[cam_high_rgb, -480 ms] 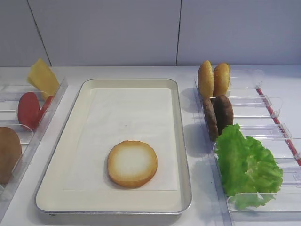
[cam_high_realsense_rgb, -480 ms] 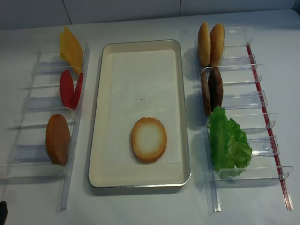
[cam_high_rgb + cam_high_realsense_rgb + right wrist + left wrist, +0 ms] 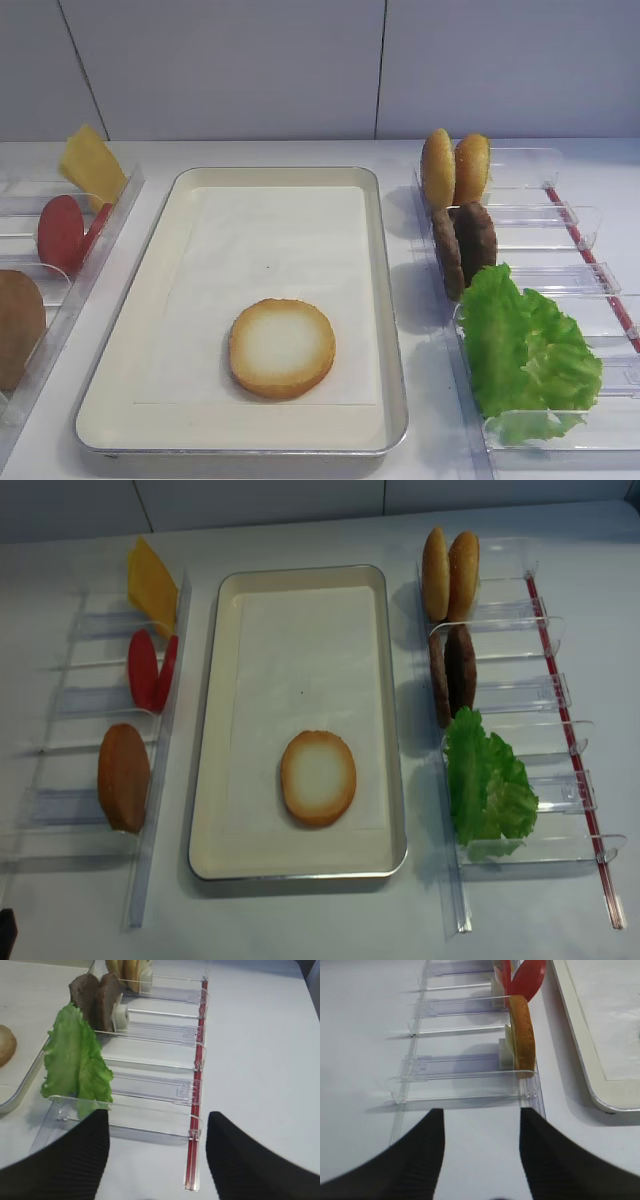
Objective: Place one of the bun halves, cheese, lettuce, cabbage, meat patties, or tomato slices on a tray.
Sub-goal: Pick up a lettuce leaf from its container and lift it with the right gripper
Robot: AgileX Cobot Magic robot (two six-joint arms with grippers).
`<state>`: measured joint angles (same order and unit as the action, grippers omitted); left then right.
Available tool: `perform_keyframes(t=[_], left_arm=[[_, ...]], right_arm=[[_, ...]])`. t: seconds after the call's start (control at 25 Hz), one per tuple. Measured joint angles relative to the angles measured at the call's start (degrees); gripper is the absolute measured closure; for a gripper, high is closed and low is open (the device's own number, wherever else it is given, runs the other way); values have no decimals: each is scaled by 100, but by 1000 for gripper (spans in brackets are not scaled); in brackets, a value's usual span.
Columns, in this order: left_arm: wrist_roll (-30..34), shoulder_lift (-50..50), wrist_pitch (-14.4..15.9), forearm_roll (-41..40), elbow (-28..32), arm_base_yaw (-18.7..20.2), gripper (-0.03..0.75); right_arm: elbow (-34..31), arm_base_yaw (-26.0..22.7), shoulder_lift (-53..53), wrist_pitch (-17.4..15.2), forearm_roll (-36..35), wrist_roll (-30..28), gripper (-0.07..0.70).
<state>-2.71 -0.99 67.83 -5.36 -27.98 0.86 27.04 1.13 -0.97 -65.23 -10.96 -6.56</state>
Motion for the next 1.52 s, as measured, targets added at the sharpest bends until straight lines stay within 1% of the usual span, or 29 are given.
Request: perform_keyframes(t=[0.12,0.28,0.44,0.56,0.64,0.8,0.92,1.0,1.08,1.2,1.32,1.4,1.52], left_arm=[[0,0,0,0,0,0,374],[0,0,0,0,0,0,374],[0,0,0,0,0,0,374],[0,0,0,0,0,0,374],[0,0,0,0,0,0,374],[0,0,0,0,0,0,374],[0,0,0,0,0,0,374],[0,0,0,0,0,0,374],[0,0,0,0,0,0,374],[0,0,0,0,0,0,374],[0,0,0,0,0,0,374],[0,0,0,0,0,0,374],[0,0,0,0,0,0,374]], right_arm=[[0,0,116,0,-283,-88,184],[214,0,1068,59,-755,-365,184],[760,0,2244,149,-1340,-816,184],[1151,0,3114,200,-1988,-1370,184],[1387,0,3665,224,-2408,-1610,184],[1744,0,4587,224,-2645,-1752,188],[1899,51,5130,186,-2722,-1812,217],[1971,251,5427,186,-2733,-1798,227],[2023,573,5713,287,-2635,-1600,230],[2066,1197,6102,545,-2011,-1028,230],[2066,1687,6439,863,-1636,-603,230],[2066,1878,6616,1073,-1495,-363,230],[2066,1974,6891,1236,-1375,-197,233]])
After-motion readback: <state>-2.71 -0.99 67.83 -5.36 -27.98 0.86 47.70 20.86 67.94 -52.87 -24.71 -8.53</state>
